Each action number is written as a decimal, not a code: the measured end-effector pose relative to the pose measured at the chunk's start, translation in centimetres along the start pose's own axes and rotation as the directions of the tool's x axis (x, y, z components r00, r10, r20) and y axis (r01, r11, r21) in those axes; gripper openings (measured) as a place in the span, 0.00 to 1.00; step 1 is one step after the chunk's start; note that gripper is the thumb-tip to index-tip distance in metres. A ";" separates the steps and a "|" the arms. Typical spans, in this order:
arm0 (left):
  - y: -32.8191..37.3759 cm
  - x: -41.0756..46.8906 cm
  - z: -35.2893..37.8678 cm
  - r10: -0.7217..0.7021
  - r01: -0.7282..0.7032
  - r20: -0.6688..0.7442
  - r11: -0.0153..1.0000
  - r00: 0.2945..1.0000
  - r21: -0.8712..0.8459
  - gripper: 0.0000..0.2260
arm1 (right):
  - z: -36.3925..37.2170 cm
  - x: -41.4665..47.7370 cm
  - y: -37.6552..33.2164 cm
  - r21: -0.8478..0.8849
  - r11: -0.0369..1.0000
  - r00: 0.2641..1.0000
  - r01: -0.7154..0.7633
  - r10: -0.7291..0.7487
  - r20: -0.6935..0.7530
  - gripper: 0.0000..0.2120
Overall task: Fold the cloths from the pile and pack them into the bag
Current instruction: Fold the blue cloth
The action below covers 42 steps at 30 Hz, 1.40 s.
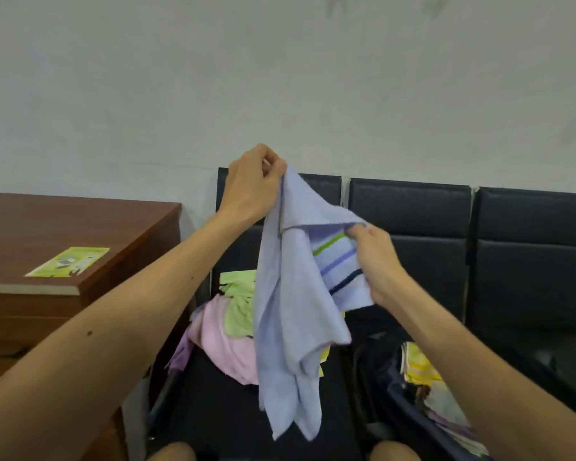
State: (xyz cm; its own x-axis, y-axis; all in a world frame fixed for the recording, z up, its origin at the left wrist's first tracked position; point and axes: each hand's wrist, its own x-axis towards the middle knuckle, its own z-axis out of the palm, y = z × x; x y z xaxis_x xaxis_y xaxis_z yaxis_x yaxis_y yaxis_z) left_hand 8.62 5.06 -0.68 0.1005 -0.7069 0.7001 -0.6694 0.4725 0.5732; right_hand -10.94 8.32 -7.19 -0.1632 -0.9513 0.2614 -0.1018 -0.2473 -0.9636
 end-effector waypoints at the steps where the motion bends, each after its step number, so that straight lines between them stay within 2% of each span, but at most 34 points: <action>1: -0.5 -0.1 -0.5 -0.045 0.023 0.118 0.982 0.992 0.188 0.05 | -0.5 -0.3 -1.5 -0.001 1.000 1.000 0.012 -0.012 0.027 0.10; 2: -0.9 -0.4 -1.0 -0.101 0.013 0.227 0.933 0.969 0.361 0.05 | -1.0 -0.9 -3.2 -0.041 0.998 0.997 0.041 -0.038 0.067 0.08; 3: -1.0 -0.8 -1.5 -0.142 -0.005 0.296 0.895 0.945 0.446 0.05 | -1.4 -1.4 -4.7 -0.109 0.991 0.991 0.080 -0.067 0.120 0.07; 4: -0.7 -1.3 -2.0 -0.147 -0.005 0.335 0.910 0.931 0.414 0.05 | -1.8 -2.1 -6.2 -0.197 0.971 0.979 0.133 -0.097 0.181 0.08; 5: -0.1 -1.8 -2.4 -0.103 -0.005 0.367 0.959 0.924 0.282 0.06 | -2.0 -2.6 -7.1 -0.285 0.937 0.959 0.201 -0.130 0.250 0.10; 6: 0.9 -2.3 -2.8 -0.039 0.008 0.417 0.997 0.908 0.078 0.10 | -1.9 -3.0 -7.9 -0.366 0.886 0.932 0.285 -0.166 0.323 0.11; 8: 3.3 -3.5 -3.5 0.100 0.124 0.605 0.940 0.790 -0.317 0.24 | -1.3 -3.9 -8.5 -0.492 0.759 0.869 0.427 -0.194 0.455 0.07; 9: 4.1 -4.2 -3.6 0.161 0.187 0.689 0.897 0.706 -0.401 0.32 | -0.9 -4.5 -8.5 -0.518 0.715 0.842 0.469 -0.184 0.507 0.07; 11: 5.3 -5.4 -3.5 0.236 0.231 0.797 0.877 0.556 -0.421 0.42 | -0.3 -5.2 -8.2 -0.513 0.691 0.803 0.510 -0.169 0.571 0.09; 13: 5.6 -6.4 -2.9 0.241 0.206 0.829 0.899 0.505 -0.387 0.48 | -0.3 -5.5 -7.8 -0.510 0.675 0.792 0.534 -0.187 0.582 0.08; 18: 4.9 -8.2 -0.6 0.152 0.235 0.786 0.905 0.599 -0.354 0.48 | -1.0 -5.8 -6.7 -0.541 0.658 0.814 0.523 -0.198 0.546 0.03; 20: 5.0 -8.4 -0.1 0.159 0.187 0.772 0.922 0.616 -0.339 0.37 | -1.3 -5.8 -5.9 -0.510 0.688 0.814 0.516 -0.208 0.543 0.03; 23: 5.2 -8.5 0.1 0.148 0.007 0.760 0.980 0.633 -0.197 0.20 | -2.1 -5.8 -3.9 -0.266 0.880 0.861 0.394 -0.252 0.442 0.10; 25: 4.5 -8.5 0.3 0.092 -0.034 0.765 0.995 0.638 -0.091 0.11 | -2.6 -6.4 -1.7 -0.056 0.959 0.919 0.277 -0.248 0.307 0.20; 26: 4.0 -8.5 0.3 0.073 -0.027 0.745 0.997 0.663 -0.073 0.11 | -2.7 -6.8 -0.3 0.020 0.975 0.938 0.222 -0.219 0.269 0.26; 28: 3.4 -8.7 0.4 0.050 0.027 0.677 0.994 0.734 -0.103 0.14 | -2.5 -8.1 3.0 0.084 0.994 0.947 0.076 -0.099 0.306 0.32; 30: 3.1 -9.1 0.4 0.066 0.084 0.630 0.975 0.774 -0.206 0.10 | -1.9 -9.5 6.1 0.000 1.000 0.924 0.017 -0.016 0.382 0.23; 31: 2.9 -9.4 0.4 0.075 0.103 0.616 0.963 0.784 -0.249 0.08 | -1.6 -9.9 7.3 -0.045 0.998 0.926 0.041 -0.020 0.378 0.17; 33: 2.2 -10.2 0.3 0.077 0.145 0.599 0.938 0.797 -0.314 0.04 | -1.4 -10.1 8.5 -0.057 0.993 0.957 0.104 -0.085 0.279 0.05; 34: 1.7 -10.6 0.1 0.061 0.185 0.591 0.919 0.804 -0.347 0.03 | -1.7 -9.8 8.5 -0.037 0.990 0.965 0.138 -0.126 0.230 0.02; 35: 0.8 -11.0 -0.1 0.022 0.253 0.587 0.889 0.809 -0.381 0.03 | -1.8 -9.4 8.2 -0.021 0.986 0.970 0.166 -0.159 0.185 0.04; 37: -0.7 -12.0 -0.5 -0.071 0.414 0.616 0.800 0.784 -0.435 0.07 | -2.2 -8.6 6.9 -0.022 0.977 0.968 0.214 -0.209 0.140 0.04; 39: -2.2 -13.6 -0.7 -0.111 0.478 0.638 0.761 0.762 -0.439 0.11 | -2.2 -8.2 5.5 -0.064 0.965 0.953 0.256 -0.241 0.183 0.04; 42: -3.7 -17.3 -0.2 -0.163 0.538 0.634 0.708 0.756 -0.458 0.13 | -1.6 -8.2 4.6 -0.187 0.934 0.904 0.305 -0.222 0.364 0.04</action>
State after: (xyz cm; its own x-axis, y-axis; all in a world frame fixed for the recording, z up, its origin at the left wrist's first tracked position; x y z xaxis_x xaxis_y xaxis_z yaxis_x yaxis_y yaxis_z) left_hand 9.51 15.69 -14.85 -0.2820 -0.9450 0.1655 -0.0824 0.1957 0.9772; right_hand -11.62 15.23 -13.68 0.2322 -0.8723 0.4303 -0.3283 -0.4867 -0.8096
